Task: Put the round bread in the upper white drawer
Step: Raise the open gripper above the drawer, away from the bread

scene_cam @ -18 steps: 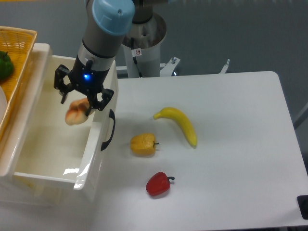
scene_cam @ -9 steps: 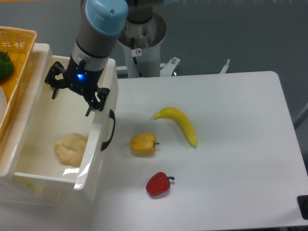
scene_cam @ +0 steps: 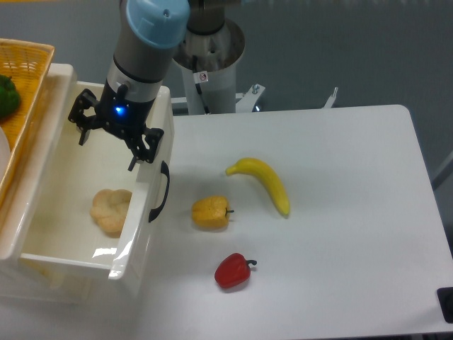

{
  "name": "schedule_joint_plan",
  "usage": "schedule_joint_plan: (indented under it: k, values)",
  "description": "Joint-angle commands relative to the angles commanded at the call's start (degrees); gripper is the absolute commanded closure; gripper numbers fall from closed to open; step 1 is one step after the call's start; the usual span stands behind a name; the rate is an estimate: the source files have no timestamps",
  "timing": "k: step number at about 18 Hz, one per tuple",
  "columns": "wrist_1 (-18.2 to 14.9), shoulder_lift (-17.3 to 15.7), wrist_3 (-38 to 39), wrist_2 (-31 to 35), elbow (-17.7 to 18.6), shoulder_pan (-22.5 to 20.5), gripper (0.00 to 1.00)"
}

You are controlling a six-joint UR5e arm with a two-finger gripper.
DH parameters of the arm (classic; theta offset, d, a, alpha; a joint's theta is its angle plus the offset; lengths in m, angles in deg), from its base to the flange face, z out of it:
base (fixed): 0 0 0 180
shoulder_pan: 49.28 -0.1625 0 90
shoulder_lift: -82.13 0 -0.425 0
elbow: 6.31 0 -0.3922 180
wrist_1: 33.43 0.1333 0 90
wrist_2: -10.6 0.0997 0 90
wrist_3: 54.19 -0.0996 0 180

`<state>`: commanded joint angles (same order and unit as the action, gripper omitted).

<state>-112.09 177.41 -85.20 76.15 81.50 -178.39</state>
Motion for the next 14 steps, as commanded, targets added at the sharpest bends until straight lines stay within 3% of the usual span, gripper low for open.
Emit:
schedule_joint_plan:
  k: [3,14]
  values:
    - [-0.3,0.0,-3.6,4.6,0.3,-0.2,0.00]
    - [-0.2,-0.2,-11.5,10.2,0.3,-3.1,0.00]
